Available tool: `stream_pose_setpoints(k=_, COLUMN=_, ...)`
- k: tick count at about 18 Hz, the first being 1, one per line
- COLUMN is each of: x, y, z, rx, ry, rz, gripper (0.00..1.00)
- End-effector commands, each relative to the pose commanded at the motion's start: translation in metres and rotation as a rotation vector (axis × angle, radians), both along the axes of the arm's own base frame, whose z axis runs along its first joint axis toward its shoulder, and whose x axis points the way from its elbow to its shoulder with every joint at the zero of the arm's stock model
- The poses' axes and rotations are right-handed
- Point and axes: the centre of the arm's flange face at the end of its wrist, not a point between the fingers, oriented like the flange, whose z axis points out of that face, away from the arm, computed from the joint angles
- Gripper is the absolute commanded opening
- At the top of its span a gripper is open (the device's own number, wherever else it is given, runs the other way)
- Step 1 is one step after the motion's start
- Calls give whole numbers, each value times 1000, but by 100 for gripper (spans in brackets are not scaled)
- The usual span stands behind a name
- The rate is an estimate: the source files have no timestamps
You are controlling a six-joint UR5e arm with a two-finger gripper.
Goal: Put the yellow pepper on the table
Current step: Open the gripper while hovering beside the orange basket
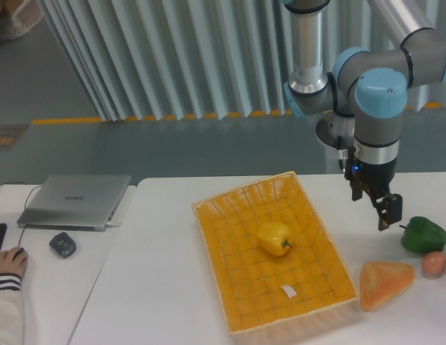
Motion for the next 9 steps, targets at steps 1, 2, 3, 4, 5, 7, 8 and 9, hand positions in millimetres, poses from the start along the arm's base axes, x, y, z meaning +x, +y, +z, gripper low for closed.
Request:
stream_pose_setpoints(k=1, x=0, y=0, z=-1, rx=1, ry=-1, rz=-2, gripper=100)
stream_pose_setpoints(k=2, x=-1, y=-1, z=-1, rx=1, ry=-1, rz=0, gripper=100)
stream_pose_setpoints(k=3, x=-1, y=-1, z=0, rx=2, ry=0, rz=0, gripper=100)
stream_pose_setpoints(k=4, x=-1, y=-1, z=0, rx=2, ry=0, rz=0, gripper=100)
stream_pose_setpoints(k=5, x=-2, y=-1, z=0, rx=3, ry=1, rz=2, gripper=100)
stream_pose_setpoints(k=7, x=-1, y=0, z=0, rx=3, ry=1, rz=-2, gripper=100)
stream_pose_setpoints(k=8, x=-1, y=0, z=0, rx=4, ry=0, rz=0, gripper=100)
stream_pose_setpoints(k=9, x=1, y=1, z=-2, rx=2, ry=0, rz=-3, gripper=100)
